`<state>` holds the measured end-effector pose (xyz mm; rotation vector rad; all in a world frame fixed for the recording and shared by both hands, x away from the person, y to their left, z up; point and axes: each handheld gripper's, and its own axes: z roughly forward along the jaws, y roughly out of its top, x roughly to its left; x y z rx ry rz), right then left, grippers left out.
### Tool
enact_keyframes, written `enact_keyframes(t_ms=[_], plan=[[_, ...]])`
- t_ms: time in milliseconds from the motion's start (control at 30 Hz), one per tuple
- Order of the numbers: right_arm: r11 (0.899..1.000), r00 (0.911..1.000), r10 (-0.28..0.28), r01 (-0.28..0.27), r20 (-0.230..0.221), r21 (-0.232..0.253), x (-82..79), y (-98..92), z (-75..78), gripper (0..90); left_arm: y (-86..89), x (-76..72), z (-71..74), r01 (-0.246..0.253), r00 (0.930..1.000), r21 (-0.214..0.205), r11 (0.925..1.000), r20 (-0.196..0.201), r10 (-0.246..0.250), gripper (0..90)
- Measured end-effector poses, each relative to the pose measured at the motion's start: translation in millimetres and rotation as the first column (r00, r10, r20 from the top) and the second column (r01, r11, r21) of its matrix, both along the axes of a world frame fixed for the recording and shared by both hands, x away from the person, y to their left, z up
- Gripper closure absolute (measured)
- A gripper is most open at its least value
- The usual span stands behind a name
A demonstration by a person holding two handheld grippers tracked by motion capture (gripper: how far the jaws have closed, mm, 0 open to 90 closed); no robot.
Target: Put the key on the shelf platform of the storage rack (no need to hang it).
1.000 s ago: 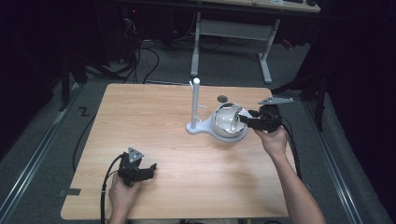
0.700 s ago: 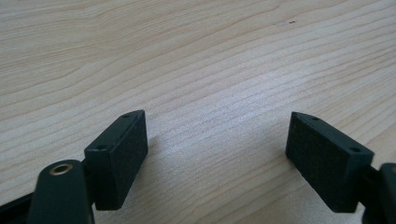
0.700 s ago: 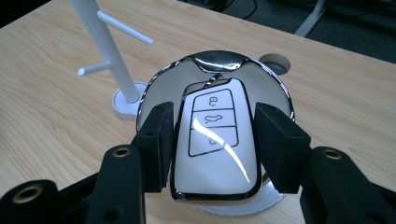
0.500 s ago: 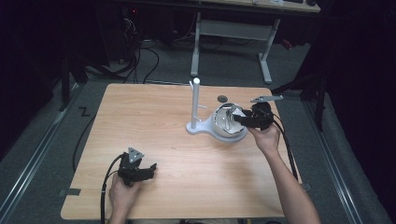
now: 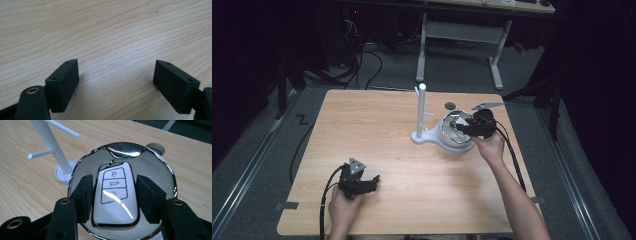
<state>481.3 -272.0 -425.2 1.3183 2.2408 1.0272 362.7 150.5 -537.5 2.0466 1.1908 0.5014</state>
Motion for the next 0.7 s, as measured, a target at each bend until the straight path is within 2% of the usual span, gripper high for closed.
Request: enact_keyframes(t_ms=[300, 400, 700], plan=[[1.0, 0.9996, -0.005, 0.005, -0.026, 0.006, 9.2, 5.3, -10.8, 49.7, -0.1, 0.0, 0.0, -0.001, 1.0, -0.001, 1.0, 0.0, 0.001, 21.2], [1.0, 0.999, -0.013, 0.012, -0.043, -0.009, 11.9, 7.1, -15.8, 49.7, -0.1, 0.0, 0.0, -0.001, 1.0, -0.001, 1.0, 0.0, 0.001, 21.2], [0.999, 0.998, -0.032, 0.03, -0.055, -0.034, 17.9, 9.7, -25.9, 49.5, -0.1, 0.0, 0.0, -0.001, 1.0, -0.001, 1.0, 0.0, 0.001, 21.2]])
